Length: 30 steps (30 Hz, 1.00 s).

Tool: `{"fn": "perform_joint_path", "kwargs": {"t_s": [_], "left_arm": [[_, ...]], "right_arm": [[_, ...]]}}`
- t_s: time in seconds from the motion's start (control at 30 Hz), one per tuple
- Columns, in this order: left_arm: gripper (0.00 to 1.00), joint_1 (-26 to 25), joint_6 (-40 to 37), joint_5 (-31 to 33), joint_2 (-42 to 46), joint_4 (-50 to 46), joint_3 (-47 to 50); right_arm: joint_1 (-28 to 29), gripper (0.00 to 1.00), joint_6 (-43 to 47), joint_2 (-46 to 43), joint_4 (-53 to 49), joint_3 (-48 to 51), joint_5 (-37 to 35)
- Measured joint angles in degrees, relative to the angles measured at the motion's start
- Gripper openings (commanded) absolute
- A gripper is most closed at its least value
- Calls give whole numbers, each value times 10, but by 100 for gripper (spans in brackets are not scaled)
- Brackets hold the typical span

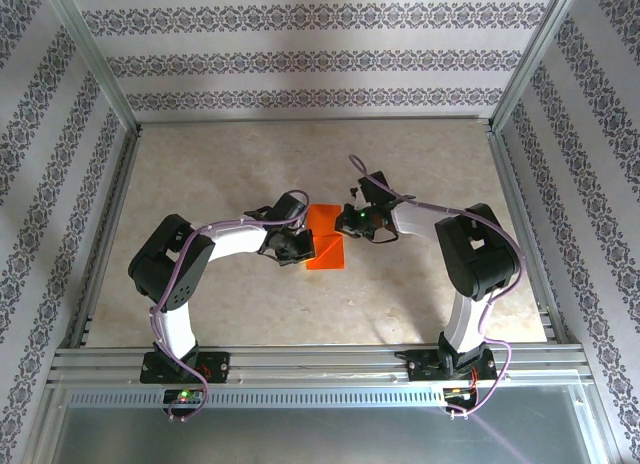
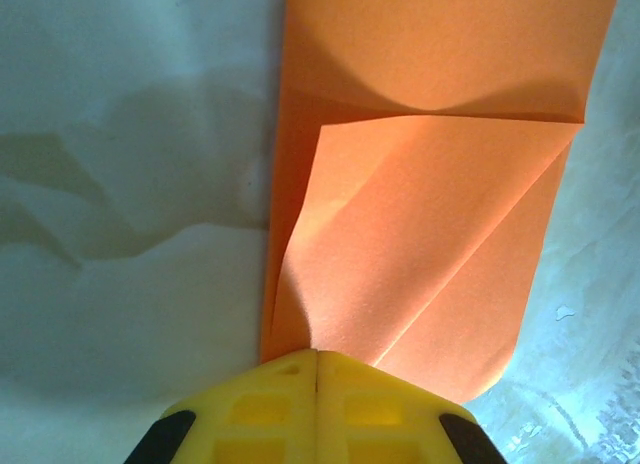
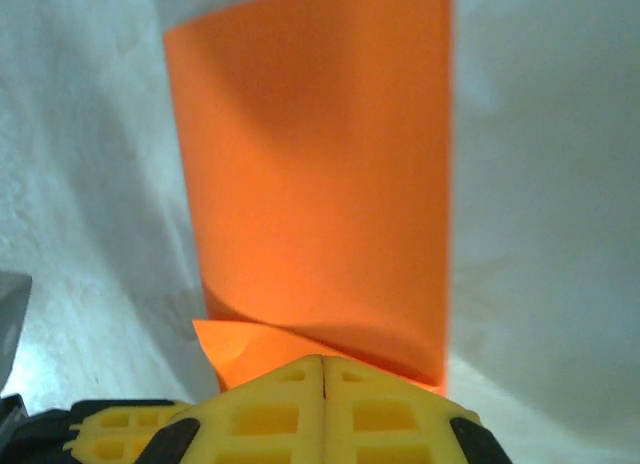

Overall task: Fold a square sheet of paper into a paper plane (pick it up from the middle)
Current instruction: Fold the triangle a second time at the center of the table.

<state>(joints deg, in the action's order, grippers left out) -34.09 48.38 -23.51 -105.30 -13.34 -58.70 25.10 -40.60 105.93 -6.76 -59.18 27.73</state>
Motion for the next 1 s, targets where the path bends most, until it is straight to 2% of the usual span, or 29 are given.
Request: {"fn": "perform_joint_path", "kwargs": {"t_s": [0.33, 0.43, 0.6, 1.0], "left_arm": [[0, 0, -29, 2, -1, -39, -17], [5, 0, -32, -7, -1, -38, -17], [6, 0, -30, -33, -1, -16, -26], [5, -3, -32, -49, -70, -2, -86]], "right_arm": [[17, 0, -26, 36, 11, 0, 13], [16, 0, -31, 37, 19, 4, 15], [16, 0, -35, 37, 25, 7, 17], [16, 0, -40, 37, 27, 8, 17]]}}
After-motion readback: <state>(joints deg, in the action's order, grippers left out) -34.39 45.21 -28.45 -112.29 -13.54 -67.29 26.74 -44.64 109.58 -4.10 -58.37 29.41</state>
